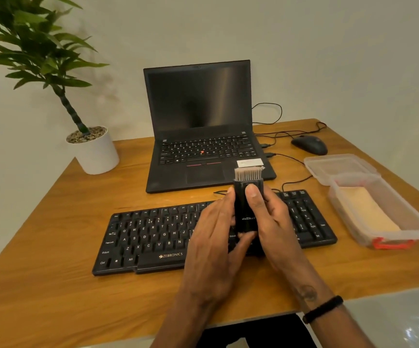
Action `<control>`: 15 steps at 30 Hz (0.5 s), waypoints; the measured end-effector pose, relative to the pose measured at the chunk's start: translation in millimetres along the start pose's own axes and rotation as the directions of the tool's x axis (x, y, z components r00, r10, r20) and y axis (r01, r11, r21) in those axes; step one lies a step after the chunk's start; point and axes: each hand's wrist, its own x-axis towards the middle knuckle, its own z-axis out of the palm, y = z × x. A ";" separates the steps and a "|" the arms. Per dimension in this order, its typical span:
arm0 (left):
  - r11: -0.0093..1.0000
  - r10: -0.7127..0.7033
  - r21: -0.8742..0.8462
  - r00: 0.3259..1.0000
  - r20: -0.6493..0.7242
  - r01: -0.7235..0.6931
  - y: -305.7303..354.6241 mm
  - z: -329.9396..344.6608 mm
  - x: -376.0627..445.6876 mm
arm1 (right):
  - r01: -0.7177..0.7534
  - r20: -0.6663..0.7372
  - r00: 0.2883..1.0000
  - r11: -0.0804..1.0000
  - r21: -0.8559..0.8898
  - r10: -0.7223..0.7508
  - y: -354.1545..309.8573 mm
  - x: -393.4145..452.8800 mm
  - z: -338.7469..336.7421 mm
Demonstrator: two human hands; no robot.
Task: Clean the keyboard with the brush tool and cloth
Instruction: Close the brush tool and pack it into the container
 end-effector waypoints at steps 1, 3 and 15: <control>1.000 -0.005 -0.003 1.000 -0.001 0.005 -0.2 -0.2 -0.2 | -0.001 0.004 1.000 1.000 -0.004 0.001 0.0 0.1 0.3; 1.000 -0.012 -0.003 1.000 -0.003 0.012 -0.7 -0.6 -0.2 | 0.001 0.010 1.000 1.000 -0.017 0.000 0.6 0.1 0.8; 1.000 -0.029 -0.008 1.000 -0.010 0.029 -2.4 -0.8 -1.9 | -0.003 0.089 0.996 1.000 -0.011 0.004 0.8 0.3 -2.6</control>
